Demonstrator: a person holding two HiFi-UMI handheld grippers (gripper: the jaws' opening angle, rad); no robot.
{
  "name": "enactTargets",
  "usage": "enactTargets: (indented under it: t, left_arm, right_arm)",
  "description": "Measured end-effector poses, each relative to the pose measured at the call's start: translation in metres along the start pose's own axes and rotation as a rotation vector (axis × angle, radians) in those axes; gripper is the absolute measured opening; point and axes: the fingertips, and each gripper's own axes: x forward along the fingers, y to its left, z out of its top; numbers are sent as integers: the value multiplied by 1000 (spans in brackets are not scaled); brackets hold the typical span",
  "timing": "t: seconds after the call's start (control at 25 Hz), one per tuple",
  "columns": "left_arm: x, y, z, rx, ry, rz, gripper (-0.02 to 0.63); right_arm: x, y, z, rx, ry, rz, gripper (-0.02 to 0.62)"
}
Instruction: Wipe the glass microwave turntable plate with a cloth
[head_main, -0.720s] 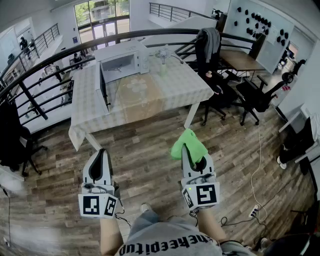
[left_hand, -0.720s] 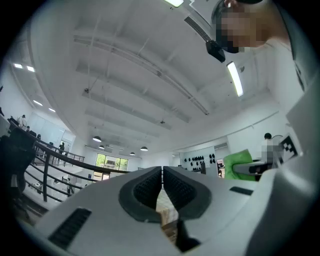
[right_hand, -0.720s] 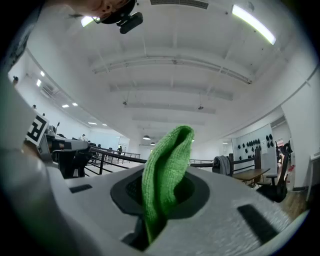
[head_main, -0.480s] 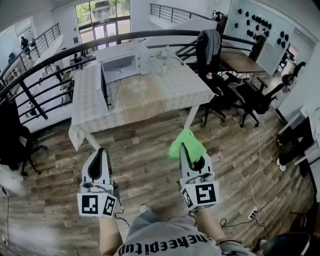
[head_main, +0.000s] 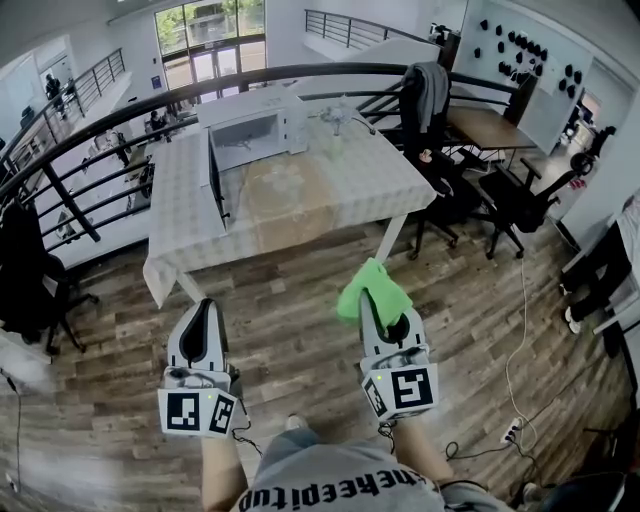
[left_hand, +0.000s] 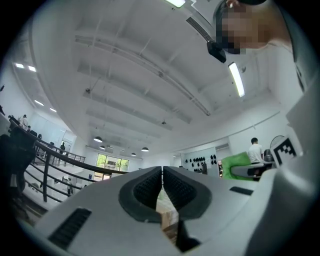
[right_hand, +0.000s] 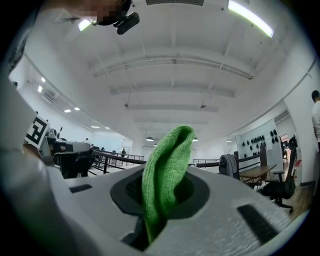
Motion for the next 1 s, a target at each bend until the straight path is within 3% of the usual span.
enactTargets:
  t: [0.56,1.0]
  left_arm:
    - [24,54,-11,5,-19,-13,11]
    - [87,68,-45,-5,7,-26,12]
  right_arm:
    - [50,31,-15,13,-3,5,51]
    - [115,4,-43,21,25,2,51]
